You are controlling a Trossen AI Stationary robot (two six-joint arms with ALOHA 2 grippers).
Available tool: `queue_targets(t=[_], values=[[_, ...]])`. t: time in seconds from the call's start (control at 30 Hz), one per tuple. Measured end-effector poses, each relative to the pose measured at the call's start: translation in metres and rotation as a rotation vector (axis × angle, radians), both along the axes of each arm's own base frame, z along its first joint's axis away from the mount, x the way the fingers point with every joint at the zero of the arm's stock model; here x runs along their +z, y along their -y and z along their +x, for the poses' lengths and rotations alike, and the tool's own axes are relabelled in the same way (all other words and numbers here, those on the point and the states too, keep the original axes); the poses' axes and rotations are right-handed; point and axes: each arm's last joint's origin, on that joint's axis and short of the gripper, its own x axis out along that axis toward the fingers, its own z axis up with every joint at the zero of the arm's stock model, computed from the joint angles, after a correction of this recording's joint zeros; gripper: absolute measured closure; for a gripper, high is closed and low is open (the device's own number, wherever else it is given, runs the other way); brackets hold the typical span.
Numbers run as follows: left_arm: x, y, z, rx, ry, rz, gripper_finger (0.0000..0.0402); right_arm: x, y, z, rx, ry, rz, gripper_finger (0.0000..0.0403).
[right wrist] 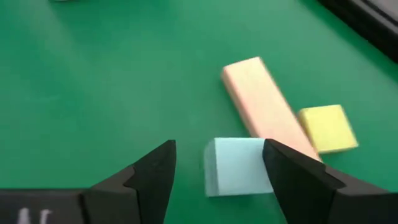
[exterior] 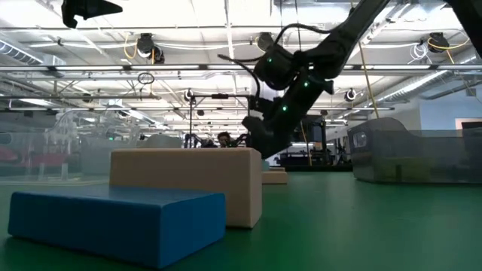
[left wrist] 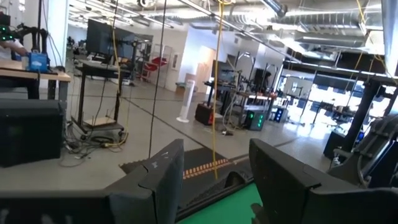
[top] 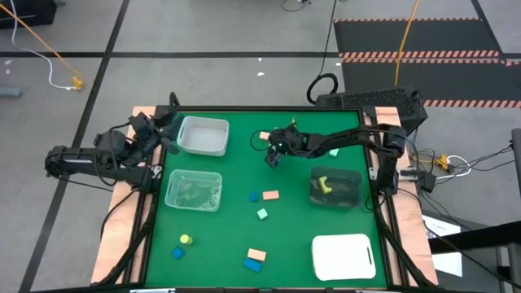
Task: Sort & place blocks by color
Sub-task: Put the top left light blue block into the gray bin
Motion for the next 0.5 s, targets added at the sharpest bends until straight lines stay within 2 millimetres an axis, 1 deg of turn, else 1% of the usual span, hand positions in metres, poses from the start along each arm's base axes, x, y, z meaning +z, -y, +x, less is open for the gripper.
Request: queue_targets(t=[0.1, 0.23, 0.4, 0.5], values=[[0.000, 0.000, 0.000, 0.000, -0.007, 0.001, 0.0218, -0.011, 0.001, -0.001, -0.027, -0.048, -0.021, 0.0166], [-0.001, 0.000, 0.000, 0.000, -0.013, 0.003, 0.0218, -0.016, 0.001, -0.001, -0.029, -0.064, -0.014, 0.0177], [-0.002, 0.000, 0.000, 0.000, -0.028, 0.004, 0.0218, -0.017, 0.001, -0.001, -0.033, -0.069, -0.018, 0.0200], [-0.003, 0.000, 0.001, 0.001, -0.041, 0.005, 0.0218, -0.016, 0.001, -0.001, -0.033, -0.066, -0.019, 0.0223]])
